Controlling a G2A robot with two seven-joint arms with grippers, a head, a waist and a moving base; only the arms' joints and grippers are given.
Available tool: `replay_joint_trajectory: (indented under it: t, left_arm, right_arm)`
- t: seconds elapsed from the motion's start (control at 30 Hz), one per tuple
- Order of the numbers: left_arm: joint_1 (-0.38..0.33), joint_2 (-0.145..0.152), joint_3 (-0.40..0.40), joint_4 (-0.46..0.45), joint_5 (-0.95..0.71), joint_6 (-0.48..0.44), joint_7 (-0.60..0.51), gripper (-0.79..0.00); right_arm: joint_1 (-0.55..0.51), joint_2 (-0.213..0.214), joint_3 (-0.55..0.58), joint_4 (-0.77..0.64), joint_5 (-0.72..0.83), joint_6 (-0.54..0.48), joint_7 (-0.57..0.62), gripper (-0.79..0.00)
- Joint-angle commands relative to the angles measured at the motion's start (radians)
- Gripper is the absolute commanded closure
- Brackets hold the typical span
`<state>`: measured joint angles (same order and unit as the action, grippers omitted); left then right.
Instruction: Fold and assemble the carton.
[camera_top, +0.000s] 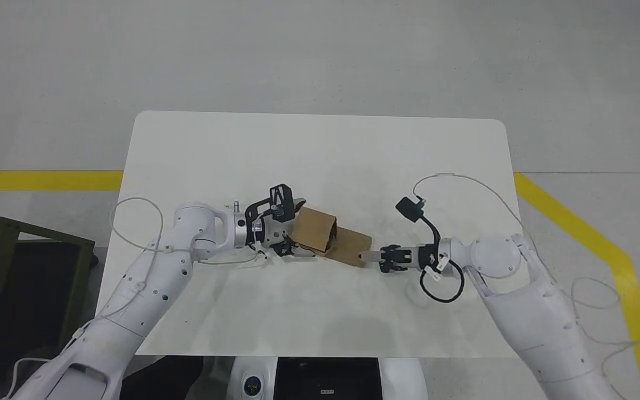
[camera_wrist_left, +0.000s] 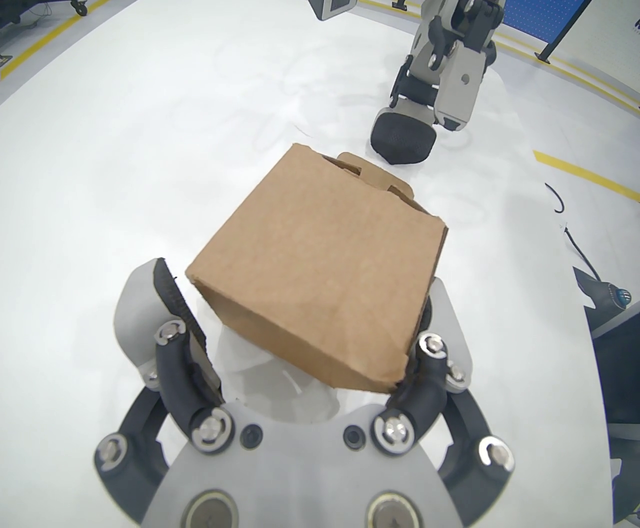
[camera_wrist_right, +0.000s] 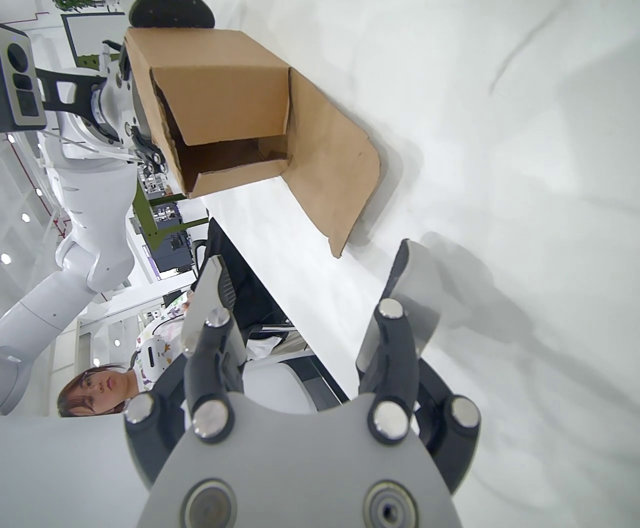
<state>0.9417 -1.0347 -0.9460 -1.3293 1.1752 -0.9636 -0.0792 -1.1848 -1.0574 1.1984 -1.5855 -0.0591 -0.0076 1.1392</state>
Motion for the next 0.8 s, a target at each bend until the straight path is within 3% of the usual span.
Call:
replay_joint_trajectory:
  t: [0.0,0.33,0.77]
  left_arm:
    - [0.0,0.0,0.0,0.0,-0.001,-0.001,-0.001,-0.785]
    - [-0.002,-0.002,-0.001,-0.006,0.006,-0.008,-0.005,-0.785]
    - [0.008,0.0,-0.009,-0.013,0.028,-0.022,0.003,-0.785]
  right_arm:
    - [0.002,-0.002,-0.011,0.008,0.007,-0.008,-0.017,-0.557]
    - [0.038,-0.021,-0.081,0.067,0.059,-0.032,-0.099,-0.594]
    - [0.123,-0.051,-0.151,0.103,0.162,-0.09,-0.155,-0.588]
